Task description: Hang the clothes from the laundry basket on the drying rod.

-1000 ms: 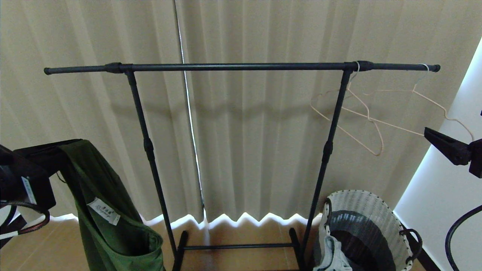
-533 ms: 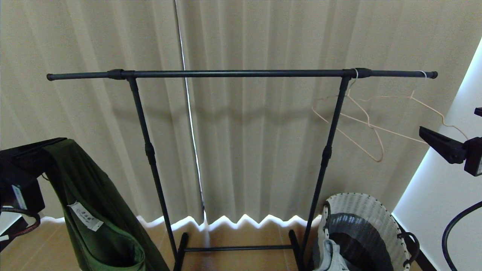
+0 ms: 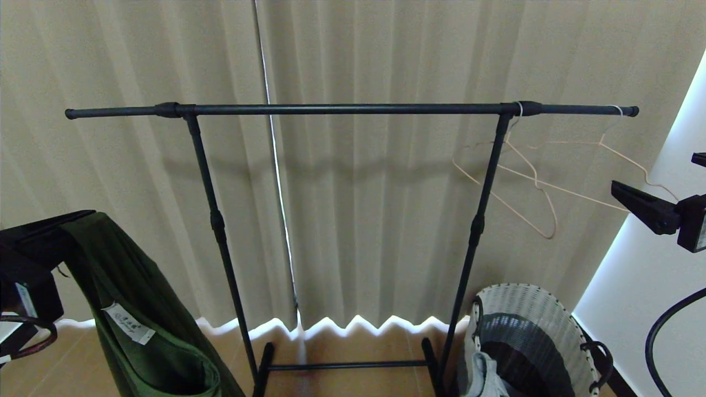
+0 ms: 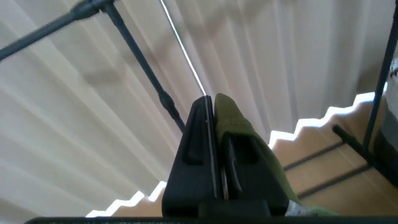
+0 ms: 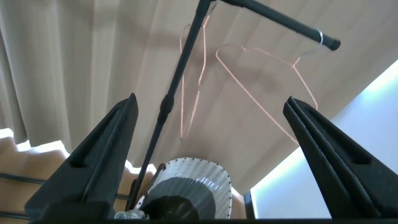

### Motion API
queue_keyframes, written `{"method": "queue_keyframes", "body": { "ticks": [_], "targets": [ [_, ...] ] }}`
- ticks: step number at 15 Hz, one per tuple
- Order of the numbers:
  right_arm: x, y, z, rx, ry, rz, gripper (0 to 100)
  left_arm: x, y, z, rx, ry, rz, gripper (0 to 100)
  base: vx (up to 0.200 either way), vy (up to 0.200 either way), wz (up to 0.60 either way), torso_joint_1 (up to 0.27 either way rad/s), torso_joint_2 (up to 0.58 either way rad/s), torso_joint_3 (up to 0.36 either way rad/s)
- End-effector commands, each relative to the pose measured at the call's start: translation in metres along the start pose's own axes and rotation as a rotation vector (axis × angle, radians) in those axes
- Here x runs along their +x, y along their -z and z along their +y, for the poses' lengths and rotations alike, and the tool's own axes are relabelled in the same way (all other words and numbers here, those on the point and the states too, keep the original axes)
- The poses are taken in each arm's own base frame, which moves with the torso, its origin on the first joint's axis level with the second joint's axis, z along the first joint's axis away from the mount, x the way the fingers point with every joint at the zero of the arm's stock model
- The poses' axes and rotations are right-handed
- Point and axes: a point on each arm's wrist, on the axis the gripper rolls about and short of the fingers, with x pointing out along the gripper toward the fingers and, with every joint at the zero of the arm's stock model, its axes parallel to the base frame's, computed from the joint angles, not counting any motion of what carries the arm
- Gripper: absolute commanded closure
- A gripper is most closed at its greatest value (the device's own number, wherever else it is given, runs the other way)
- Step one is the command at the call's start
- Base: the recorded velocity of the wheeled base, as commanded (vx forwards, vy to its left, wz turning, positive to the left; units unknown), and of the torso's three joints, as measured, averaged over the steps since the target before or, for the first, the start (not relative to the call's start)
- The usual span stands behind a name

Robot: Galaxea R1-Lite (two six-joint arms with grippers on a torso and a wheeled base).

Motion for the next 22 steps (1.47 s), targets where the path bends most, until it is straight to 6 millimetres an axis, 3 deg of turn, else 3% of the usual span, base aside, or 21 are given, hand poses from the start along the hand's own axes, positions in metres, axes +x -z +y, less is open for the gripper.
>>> {"method": "queue_keyframes", "body": {
  "ticks": [1,18,22],
  "targets": [
    [0.0005,0.0011,0.0004,-0.002,-0.001,0.006,0,0.0002,0.0015,-0.0006,-0.001,0.003,0.006,100,0.0,-0.2,0.0,0.002,0.0,-0.007],
    [-0.001,0.0024,-0.0044,-0.001,0.031,0.015,0,-0.0003,0.0052,-0.0023,0.01,0.008,0.016,100,0.0,-0.2,0.0,0.003,0.0,0.002],
    [-0.0016,0.0023,-0.0072,0.001,0.048,0.016,0,-0.0035,0.0065,-0.003,0.012,0.006,0.01,100,0.0,0.0,0.0,0.0,0.0,0.0]
  ]
}}
